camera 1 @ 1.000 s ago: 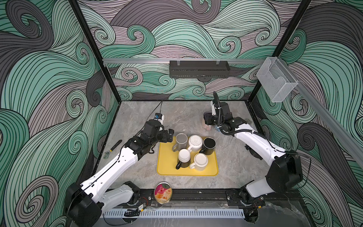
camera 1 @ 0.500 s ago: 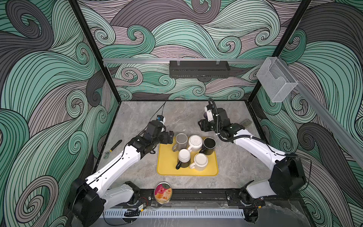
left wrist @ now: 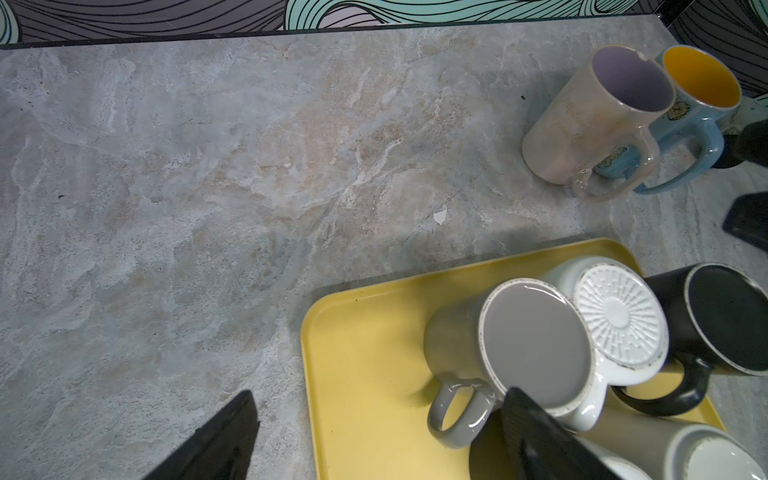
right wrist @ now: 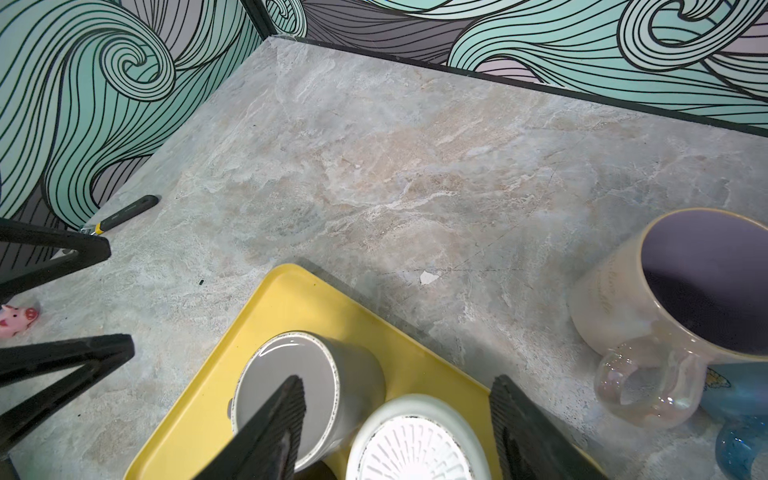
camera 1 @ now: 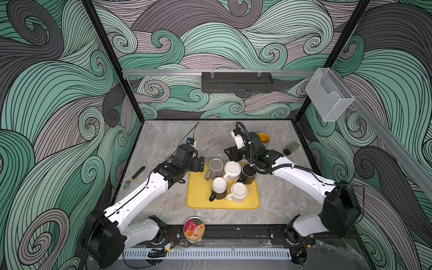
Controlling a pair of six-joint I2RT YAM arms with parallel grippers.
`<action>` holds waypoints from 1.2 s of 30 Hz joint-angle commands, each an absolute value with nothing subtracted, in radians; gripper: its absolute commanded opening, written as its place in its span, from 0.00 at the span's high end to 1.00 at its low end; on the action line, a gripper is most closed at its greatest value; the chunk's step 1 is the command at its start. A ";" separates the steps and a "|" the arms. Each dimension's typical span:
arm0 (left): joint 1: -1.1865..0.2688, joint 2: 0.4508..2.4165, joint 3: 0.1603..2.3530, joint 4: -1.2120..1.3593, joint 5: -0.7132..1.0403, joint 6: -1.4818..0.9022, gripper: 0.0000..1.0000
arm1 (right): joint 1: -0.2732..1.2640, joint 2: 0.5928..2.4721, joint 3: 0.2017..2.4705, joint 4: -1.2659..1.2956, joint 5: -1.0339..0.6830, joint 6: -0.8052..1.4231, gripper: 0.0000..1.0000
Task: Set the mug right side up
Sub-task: 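Withdraw the right gripper upward and move it over the tray, then lower the left gripper toward the upside-down grey mug on the tray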
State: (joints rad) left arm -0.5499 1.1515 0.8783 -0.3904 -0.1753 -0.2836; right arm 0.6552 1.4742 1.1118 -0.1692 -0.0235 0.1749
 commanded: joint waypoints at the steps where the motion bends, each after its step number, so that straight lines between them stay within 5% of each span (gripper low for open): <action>1: -0.541 1.174 0.927 -0.415 -0.161 -0.258 0.07 | 0.667 1.469 1.102 -0.148 0.003 0.144 0.28; 36: -0.519 1.261 0.859 -0.272 -0.021 -0.070 0.16 | 0.686 1.449 1.086 -0.131 0.023 0.073 0.22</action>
